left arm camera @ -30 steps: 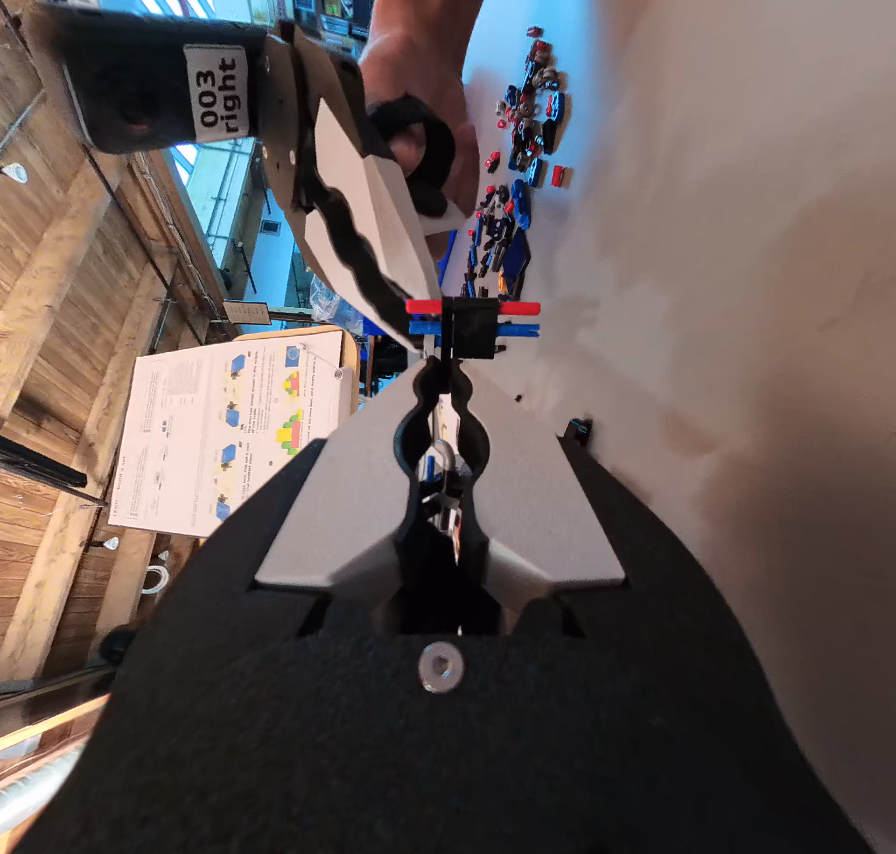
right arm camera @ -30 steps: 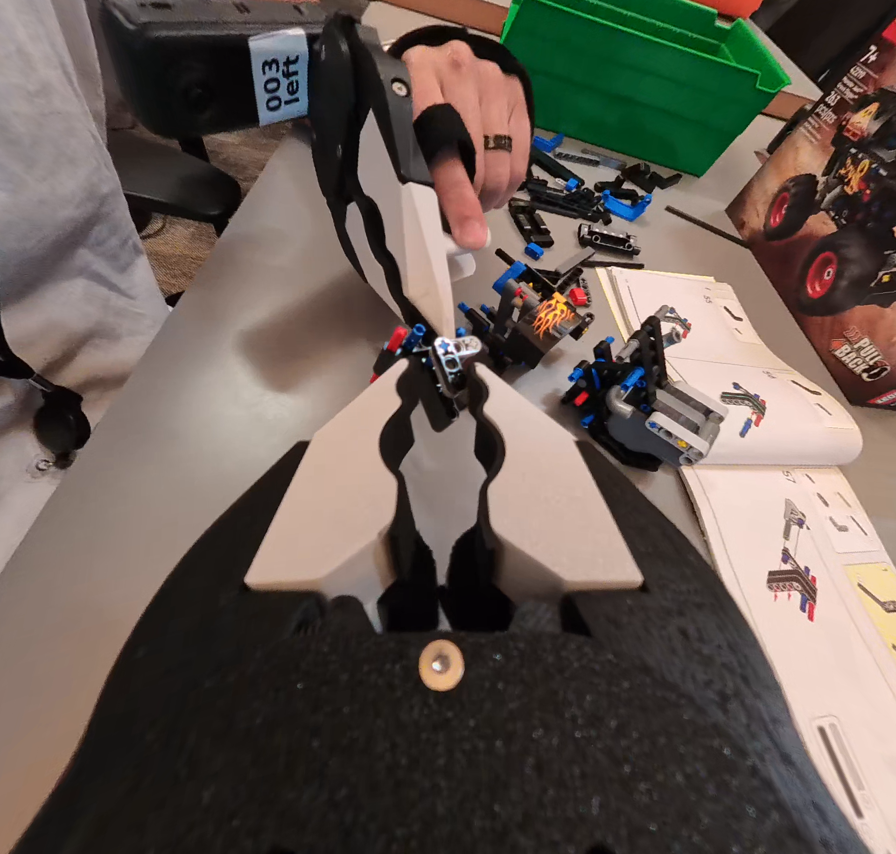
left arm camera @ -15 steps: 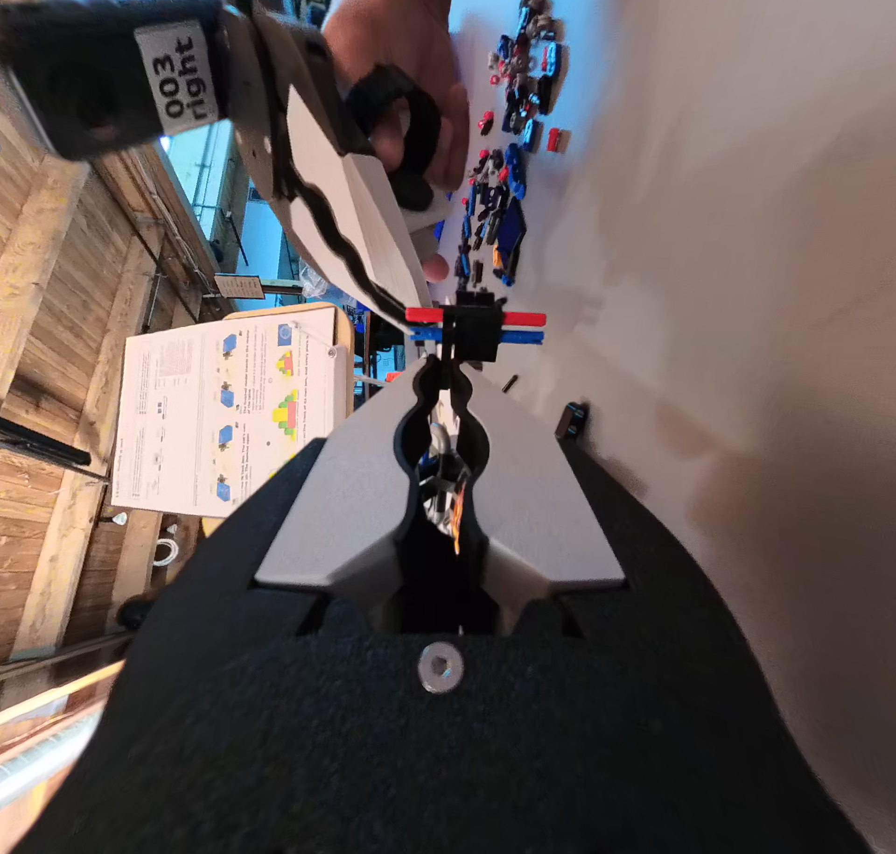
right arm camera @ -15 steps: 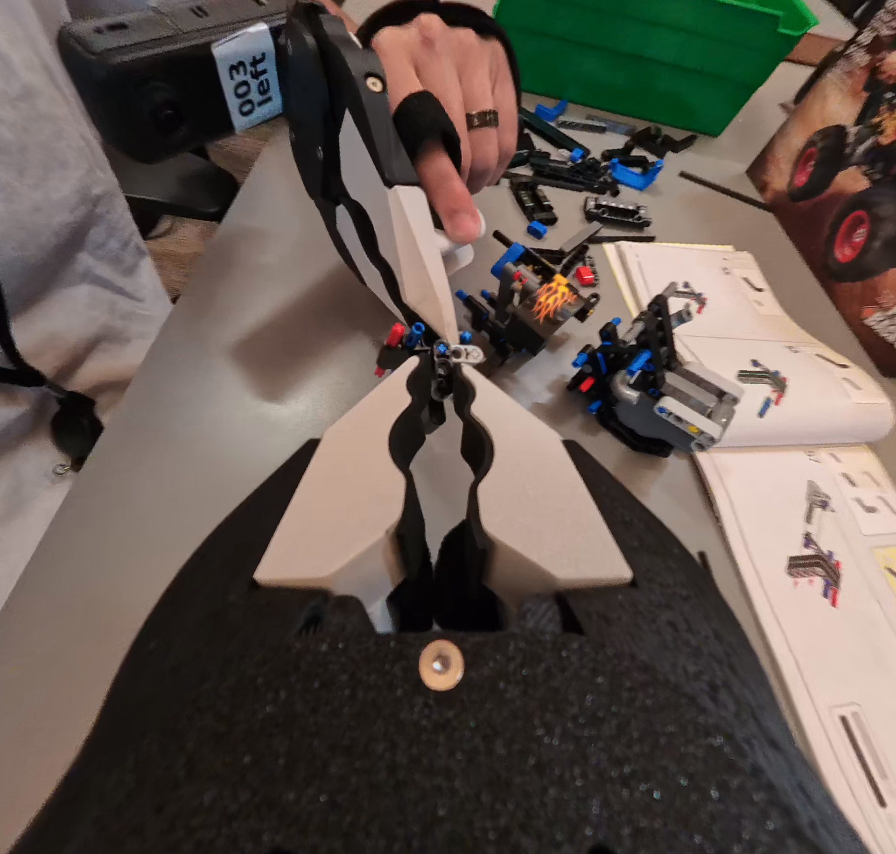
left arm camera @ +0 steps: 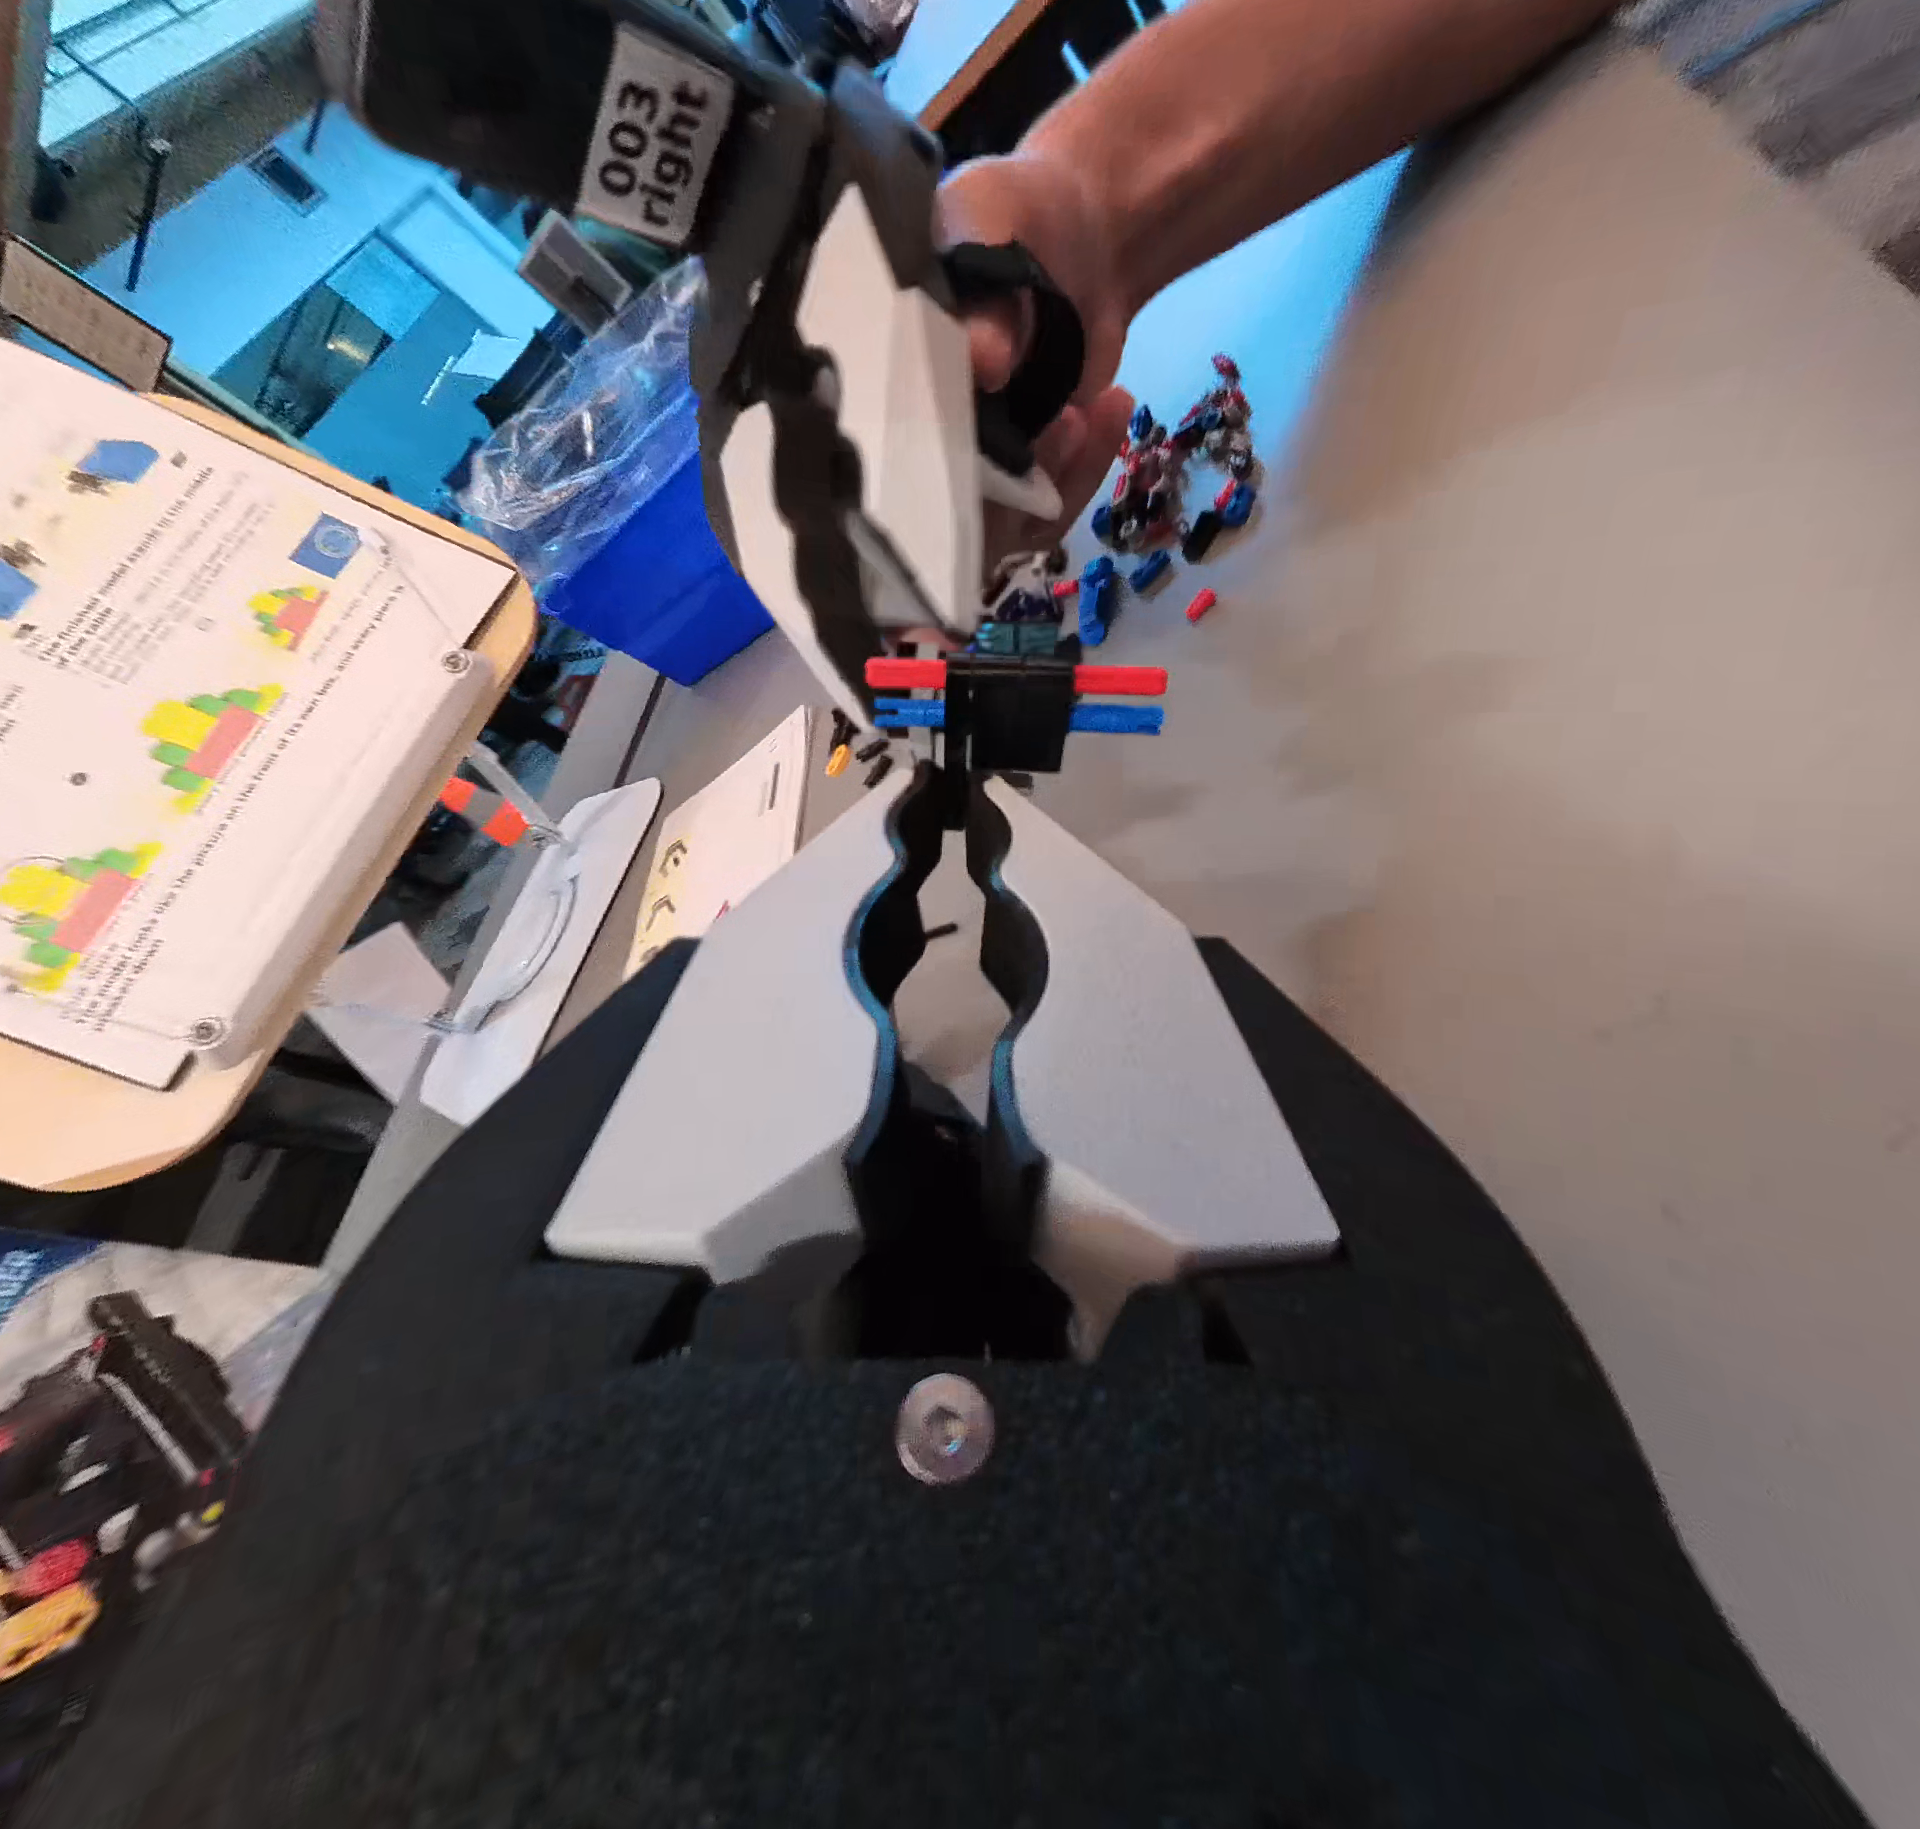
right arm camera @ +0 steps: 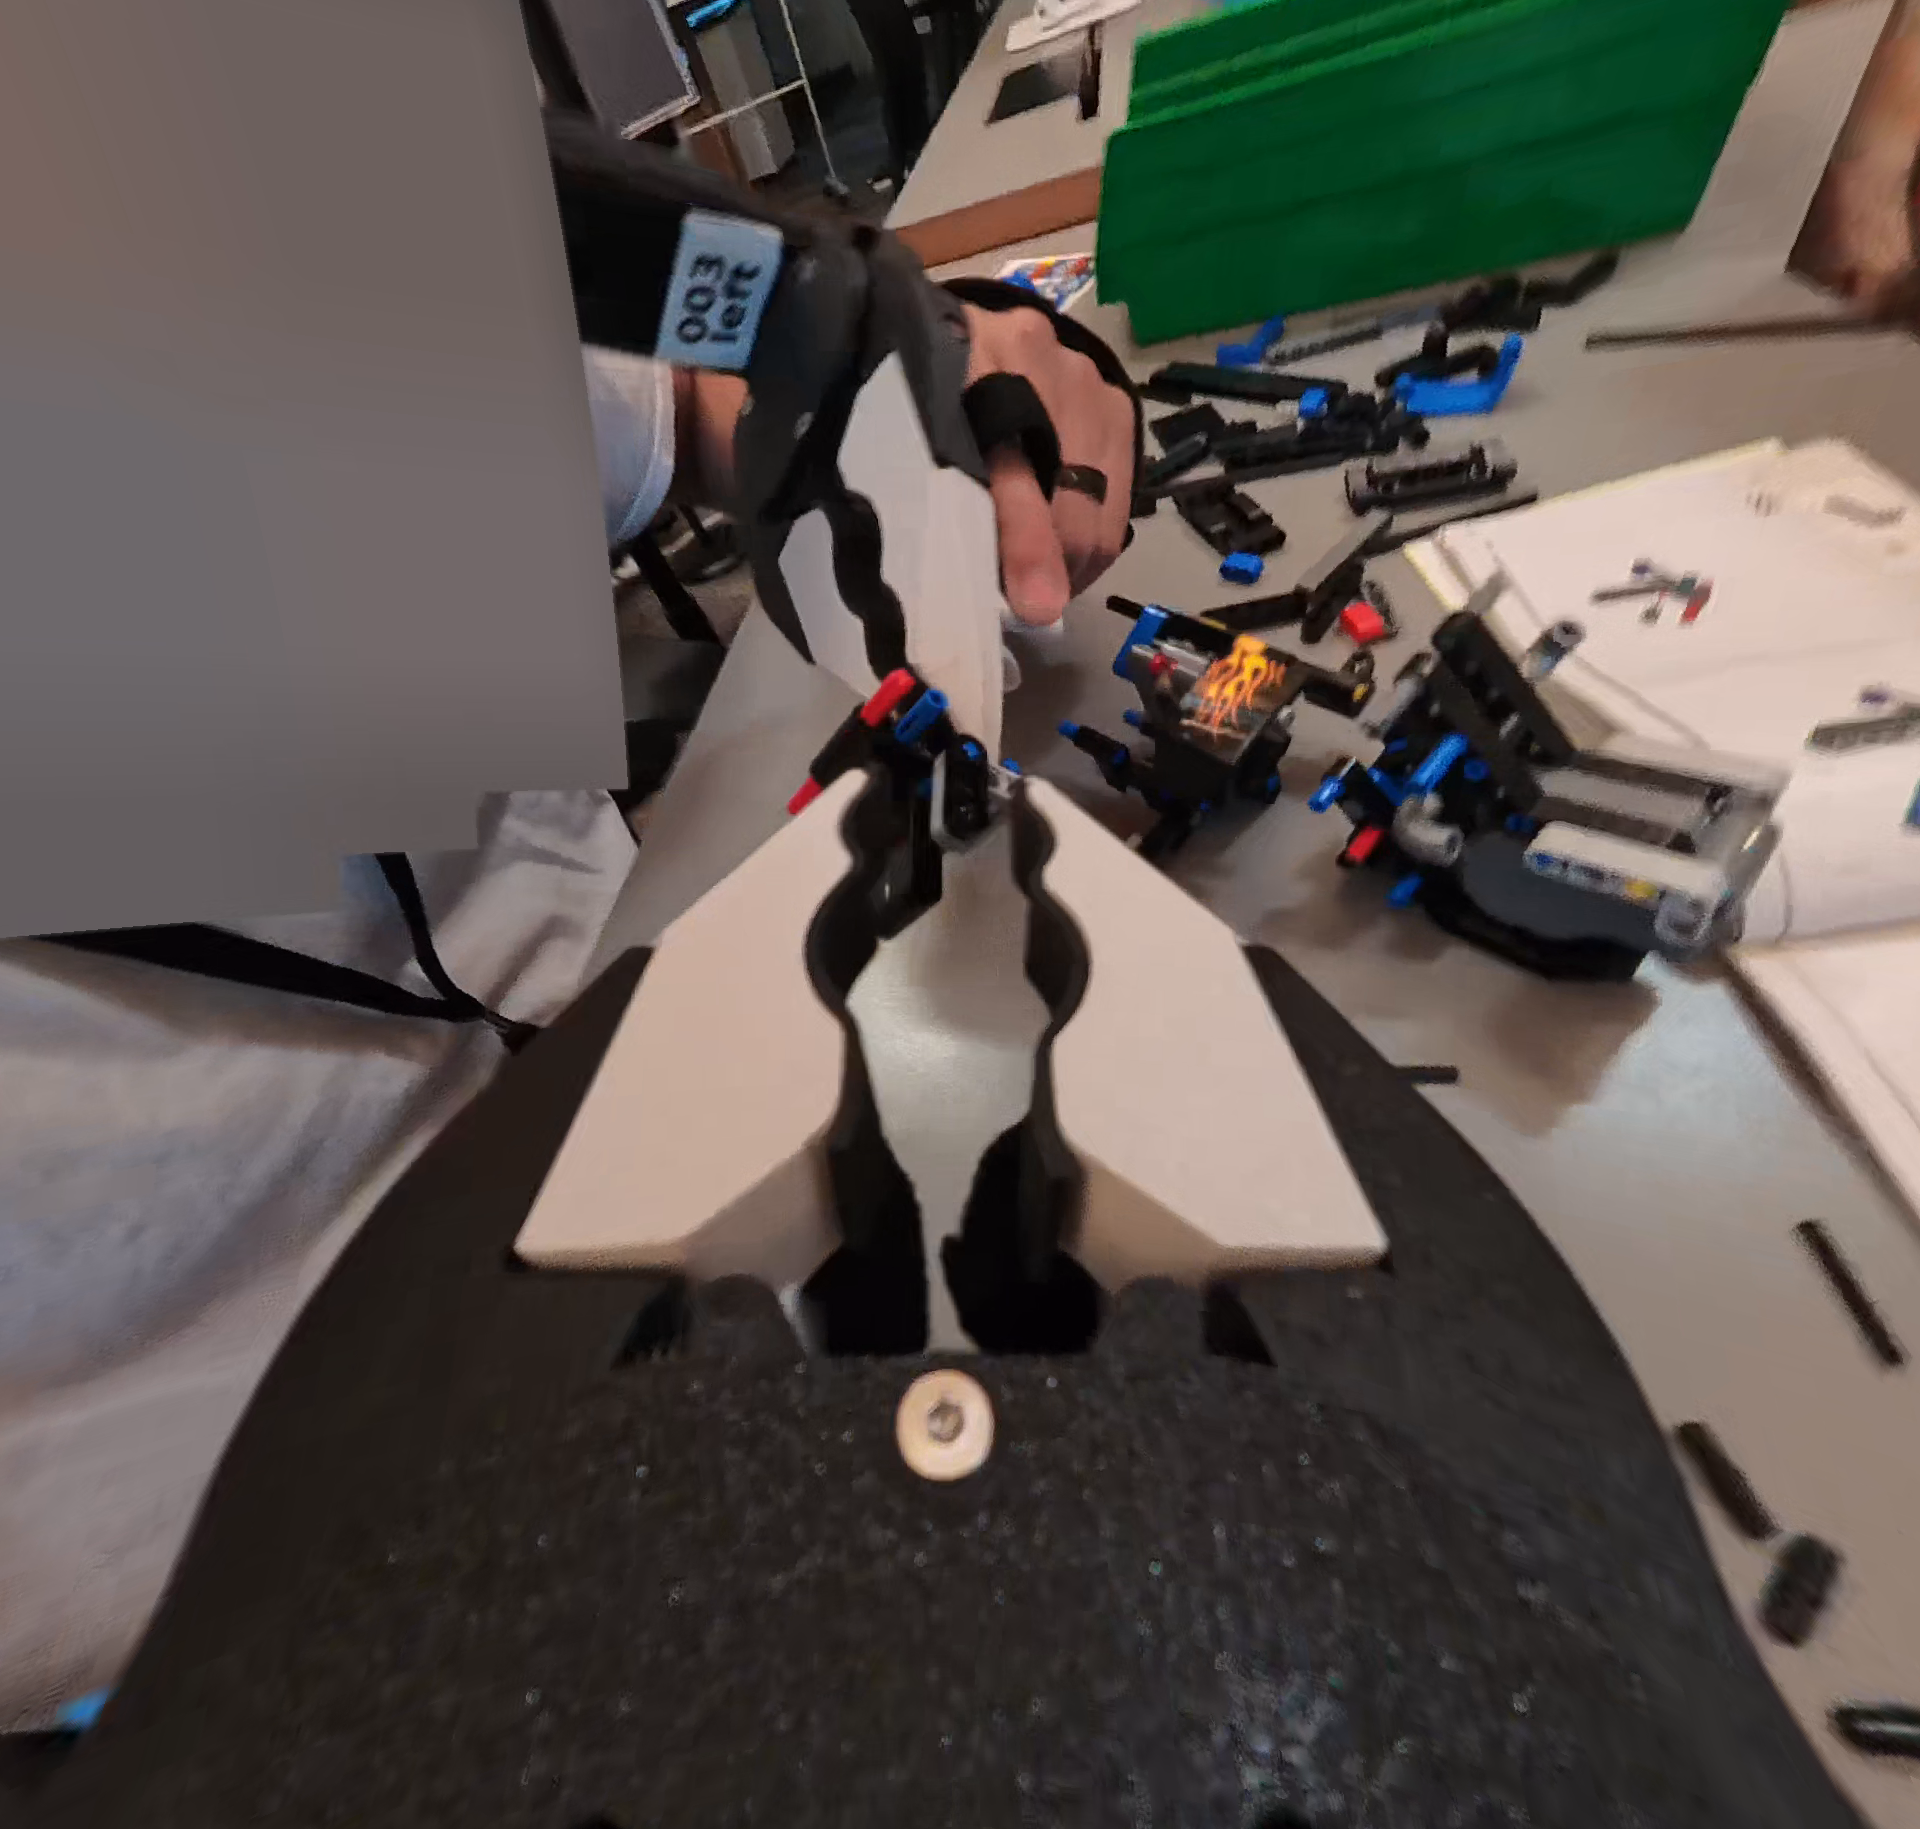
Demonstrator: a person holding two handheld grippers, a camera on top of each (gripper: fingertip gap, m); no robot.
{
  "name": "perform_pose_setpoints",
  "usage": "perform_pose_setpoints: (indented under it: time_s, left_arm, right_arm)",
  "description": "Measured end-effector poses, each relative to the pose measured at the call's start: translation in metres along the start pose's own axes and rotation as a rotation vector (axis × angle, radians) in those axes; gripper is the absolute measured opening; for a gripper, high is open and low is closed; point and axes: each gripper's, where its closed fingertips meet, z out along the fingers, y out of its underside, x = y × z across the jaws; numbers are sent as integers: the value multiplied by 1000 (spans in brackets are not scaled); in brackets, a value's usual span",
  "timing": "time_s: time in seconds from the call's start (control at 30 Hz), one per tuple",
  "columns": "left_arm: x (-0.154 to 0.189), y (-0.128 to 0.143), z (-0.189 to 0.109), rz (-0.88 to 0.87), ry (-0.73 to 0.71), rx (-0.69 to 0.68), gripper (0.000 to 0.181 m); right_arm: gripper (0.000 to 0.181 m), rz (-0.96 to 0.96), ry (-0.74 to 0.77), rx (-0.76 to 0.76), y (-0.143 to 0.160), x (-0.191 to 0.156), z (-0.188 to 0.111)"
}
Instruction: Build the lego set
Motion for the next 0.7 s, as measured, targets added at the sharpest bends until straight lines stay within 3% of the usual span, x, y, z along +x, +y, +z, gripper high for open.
perform_pose_setpoints:
  time_s: [0.1,0.2,0.43,0.7]
  left_arm:
    - [-1,-4,-2,-65,28,26,2]
    - [-2,-3,-3,-52,28,31,2]
    - [9,1,1,80,21,4,2]
    - [14,3,4,108,32,-19,2]
  right_arm:
    - [38,-218,105,-65,3,-1,-2]
    - [28,-315,200,-68,0,-1,-2]
    - [14,168,-81,23,2,2,0]
    - [5,183,-118,-8,9,-6,8]
